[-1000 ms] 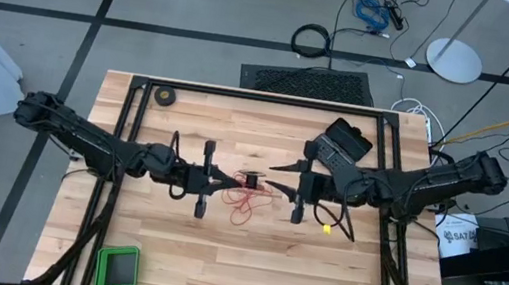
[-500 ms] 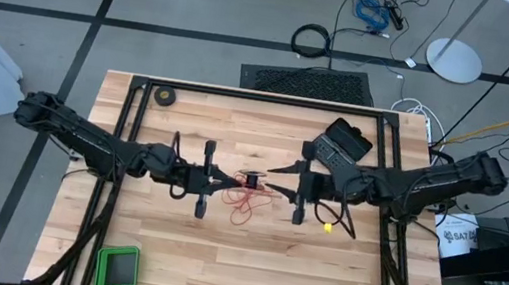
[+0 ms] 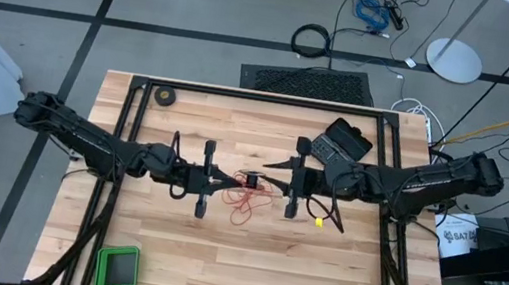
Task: Coil cords
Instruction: Coil the red wire into the spool
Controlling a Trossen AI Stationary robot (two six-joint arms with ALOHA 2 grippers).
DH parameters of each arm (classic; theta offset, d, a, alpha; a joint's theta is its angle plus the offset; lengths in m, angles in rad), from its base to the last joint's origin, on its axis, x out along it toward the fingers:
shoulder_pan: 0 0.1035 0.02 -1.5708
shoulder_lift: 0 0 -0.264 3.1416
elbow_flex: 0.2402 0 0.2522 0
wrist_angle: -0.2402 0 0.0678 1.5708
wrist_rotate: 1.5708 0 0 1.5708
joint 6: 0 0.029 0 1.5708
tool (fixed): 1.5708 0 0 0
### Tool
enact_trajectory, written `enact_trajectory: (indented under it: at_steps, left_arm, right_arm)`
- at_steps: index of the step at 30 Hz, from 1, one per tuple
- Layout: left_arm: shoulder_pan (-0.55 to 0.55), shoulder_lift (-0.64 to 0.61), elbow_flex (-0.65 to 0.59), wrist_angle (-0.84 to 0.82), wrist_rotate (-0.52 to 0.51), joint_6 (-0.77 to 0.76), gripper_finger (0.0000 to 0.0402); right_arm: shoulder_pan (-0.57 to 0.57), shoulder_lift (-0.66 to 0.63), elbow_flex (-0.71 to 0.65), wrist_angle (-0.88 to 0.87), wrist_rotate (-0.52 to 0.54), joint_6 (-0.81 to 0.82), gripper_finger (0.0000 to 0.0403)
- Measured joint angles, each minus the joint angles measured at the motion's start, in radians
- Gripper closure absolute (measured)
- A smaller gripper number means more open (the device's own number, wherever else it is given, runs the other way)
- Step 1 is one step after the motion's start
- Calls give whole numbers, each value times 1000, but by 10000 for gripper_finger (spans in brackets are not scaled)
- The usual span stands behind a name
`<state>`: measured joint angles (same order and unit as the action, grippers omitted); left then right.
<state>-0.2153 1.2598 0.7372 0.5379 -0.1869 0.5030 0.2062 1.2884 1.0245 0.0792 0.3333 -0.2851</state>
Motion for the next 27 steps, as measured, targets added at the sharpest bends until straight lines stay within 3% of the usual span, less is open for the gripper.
enact_trajectory:
  at_steps: [9,16,20,27]
  left_arm:
    - [-1,0,0,17,0,-25,402]
    - [-1,0,0,26,0,-27,397]
    - [-13,-10,0,32,-7,-24,366]
    - [-99,-126,0,-30,-178,15,310]
  right_arm:
    - [-5,2,0,-3,-71,-13,395]
    - [-11,2,0,1,-67,-27,402]
    - [-10,-7,0,21,-14,-18,402]
    - [-11,-26,0,93,15,34,403]
